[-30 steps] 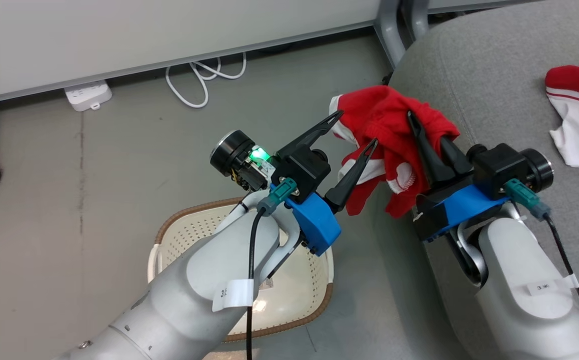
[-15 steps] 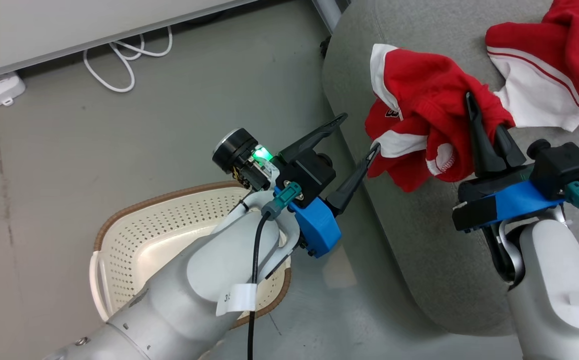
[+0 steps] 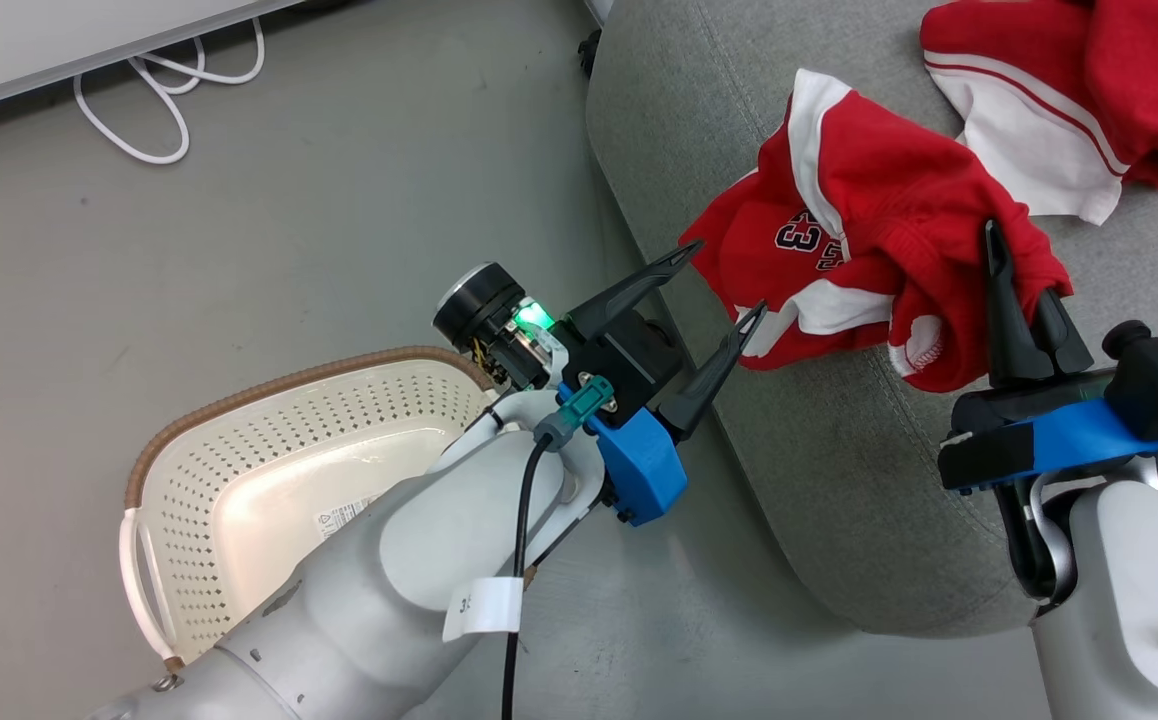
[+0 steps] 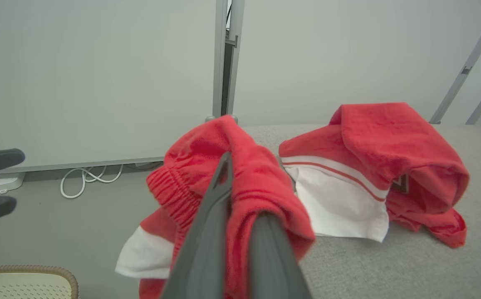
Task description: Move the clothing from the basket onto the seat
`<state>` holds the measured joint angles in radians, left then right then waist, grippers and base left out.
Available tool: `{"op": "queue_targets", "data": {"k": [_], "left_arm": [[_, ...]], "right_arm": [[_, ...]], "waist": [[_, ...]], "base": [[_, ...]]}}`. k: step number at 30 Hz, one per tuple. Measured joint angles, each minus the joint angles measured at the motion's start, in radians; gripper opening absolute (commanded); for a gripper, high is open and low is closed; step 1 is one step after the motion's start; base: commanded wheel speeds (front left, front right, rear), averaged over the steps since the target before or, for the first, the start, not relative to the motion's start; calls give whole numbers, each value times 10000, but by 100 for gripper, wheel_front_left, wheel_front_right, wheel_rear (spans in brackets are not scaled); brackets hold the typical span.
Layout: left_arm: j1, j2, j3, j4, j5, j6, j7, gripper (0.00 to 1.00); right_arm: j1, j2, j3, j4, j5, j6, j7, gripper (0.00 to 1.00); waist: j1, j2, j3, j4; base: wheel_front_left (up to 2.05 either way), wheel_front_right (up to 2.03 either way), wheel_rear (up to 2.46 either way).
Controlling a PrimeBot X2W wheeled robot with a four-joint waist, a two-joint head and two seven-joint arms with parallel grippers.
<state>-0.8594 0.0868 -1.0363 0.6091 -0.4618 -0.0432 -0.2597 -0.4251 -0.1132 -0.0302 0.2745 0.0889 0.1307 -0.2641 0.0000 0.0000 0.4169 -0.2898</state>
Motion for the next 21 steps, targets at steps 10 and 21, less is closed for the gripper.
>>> {"op": "queue_targets", "data": {"k": [10,21], "left_arm": [[-58,10,-59,-8,-31,29,0,100],[-283,151,-67,-104,-25,105,0,100]], "right_arm": [[-9,153,-15,-71,-17,0,0,0],[-1457,-234,161,-677,-94,0,0,0]], "waist": [[0,0,75,-35],[0,0,446,-1]], "base": [[0,0,0],[0,0,0]]}}
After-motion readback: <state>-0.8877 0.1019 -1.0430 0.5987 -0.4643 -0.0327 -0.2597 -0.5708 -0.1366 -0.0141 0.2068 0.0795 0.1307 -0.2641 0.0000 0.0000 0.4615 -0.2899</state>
